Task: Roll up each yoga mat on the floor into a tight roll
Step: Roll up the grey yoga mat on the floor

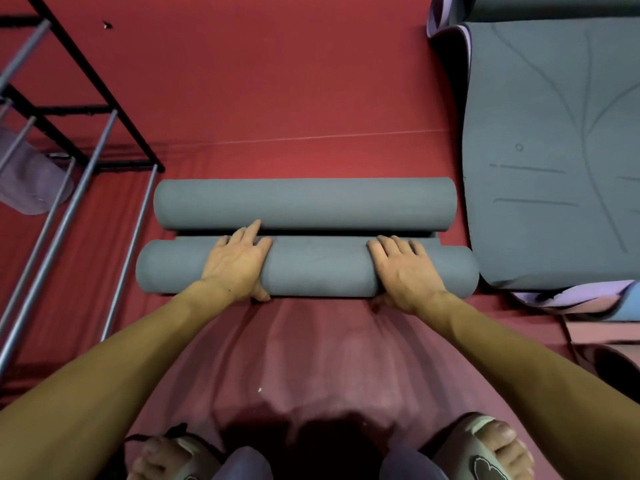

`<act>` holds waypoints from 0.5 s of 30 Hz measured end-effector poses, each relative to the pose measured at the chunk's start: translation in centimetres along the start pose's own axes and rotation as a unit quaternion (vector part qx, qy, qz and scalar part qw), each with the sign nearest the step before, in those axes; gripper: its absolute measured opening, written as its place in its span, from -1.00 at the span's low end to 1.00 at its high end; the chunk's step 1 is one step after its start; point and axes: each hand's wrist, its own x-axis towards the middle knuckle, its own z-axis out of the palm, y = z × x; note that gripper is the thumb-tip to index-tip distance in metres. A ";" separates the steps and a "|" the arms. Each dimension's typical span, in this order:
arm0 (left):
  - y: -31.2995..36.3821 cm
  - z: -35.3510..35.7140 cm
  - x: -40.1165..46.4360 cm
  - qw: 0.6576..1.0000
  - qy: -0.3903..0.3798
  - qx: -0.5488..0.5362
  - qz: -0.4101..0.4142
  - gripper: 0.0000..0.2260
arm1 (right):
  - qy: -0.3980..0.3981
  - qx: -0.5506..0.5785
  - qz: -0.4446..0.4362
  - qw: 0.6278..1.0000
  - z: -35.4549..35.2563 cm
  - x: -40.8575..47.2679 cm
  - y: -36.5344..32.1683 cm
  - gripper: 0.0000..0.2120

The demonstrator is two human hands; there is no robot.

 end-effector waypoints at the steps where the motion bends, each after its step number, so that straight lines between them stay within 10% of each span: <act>1: -0.1 -0.4 0.1 1.000 -0.013 -0.007 -0.001 0.04 | -0.020 0.009 -0.002 1.000 -0.4 0.2 0.2 0.08; 7: 0.0 -1.0 -2.0 0.992 -0.120 -0.030 0.037 -0.19 | -0.127 0.098 -0.052 0.986 -1.2 -1.4 1.3 0.05; 15: 0.0 -1.8 -1.8 0.978 -0.198 -0.057 0.037 0.13 | -0.184 0.146 -0.041 0.971 -2.2 -1.6 1.5 0.28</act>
